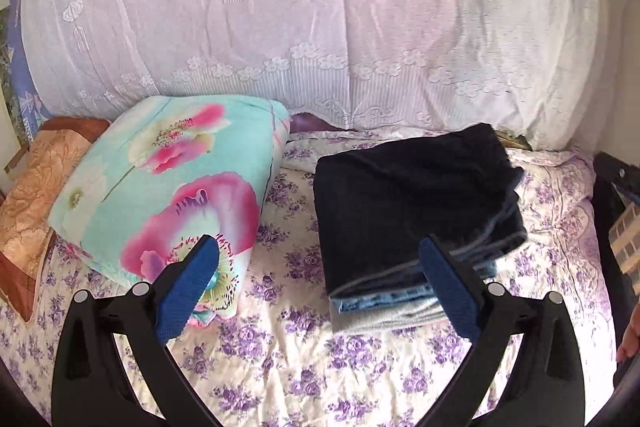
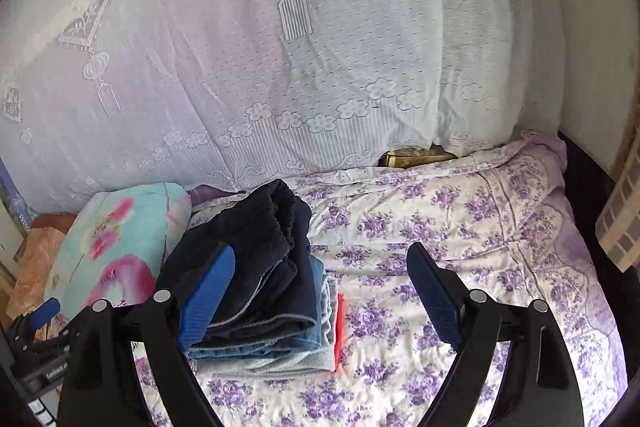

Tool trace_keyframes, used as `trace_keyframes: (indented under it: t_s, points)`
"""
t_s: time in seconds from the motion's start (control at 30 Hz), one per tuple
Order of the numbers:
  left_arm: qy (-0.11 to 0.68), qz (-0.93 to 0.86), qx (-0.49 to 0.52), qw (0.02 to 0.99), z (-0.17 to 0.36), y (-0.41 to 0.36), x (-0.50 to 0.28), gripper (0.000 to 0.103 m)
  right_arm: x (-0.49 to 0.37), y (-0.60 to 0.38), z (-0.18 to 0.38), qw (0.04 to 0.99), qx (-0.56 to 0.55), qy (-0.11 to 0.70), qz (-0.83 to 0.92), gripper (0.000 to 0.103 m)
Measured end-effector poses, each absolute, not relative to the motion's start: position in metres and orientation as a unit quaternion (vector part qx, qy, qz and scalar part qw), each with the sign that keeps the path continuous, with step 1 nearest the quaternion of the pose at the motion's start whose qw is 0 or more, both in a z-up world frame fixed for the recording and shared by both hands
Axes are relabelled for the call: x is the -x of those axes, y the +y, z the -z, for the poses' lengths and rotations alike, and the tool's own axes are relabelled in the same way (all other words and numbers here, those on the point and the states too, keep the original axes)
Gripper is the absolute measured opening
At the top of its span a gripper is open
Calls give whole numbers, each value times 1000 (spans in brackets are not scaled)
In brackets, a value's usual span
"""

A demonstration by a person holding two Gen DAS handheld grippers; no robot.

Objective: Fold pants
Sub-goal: 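Open both tools and withdraw them from the stack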

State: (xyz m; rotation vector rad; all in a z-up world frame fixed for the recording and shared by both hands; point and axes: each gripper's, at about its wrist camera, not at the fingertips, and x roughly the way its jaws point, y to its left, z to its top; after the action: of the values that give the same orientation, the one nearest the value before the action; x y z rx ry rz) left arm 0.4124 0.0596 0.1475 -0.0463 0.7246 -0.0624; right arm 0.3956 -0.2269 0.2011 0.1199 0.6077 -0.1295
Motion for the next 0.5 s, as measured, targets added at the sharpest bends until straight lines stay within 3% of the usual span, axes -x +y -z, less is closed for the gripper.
trace_keyframes:
  t_s: [0.13,0.37,0.5]
  points:
    - [318,33,-16,947,-148,46,-331,98,-320,-224,-186,960,-39,270,66,99]
    - [277,40,-36,959,-116,27,-205,98,-220,-204,-74,947,-14,321,20,99]
    - [262,28,-37,964,-102,19,-180,98,-201,-197,-54,948,-33,315,21,99]
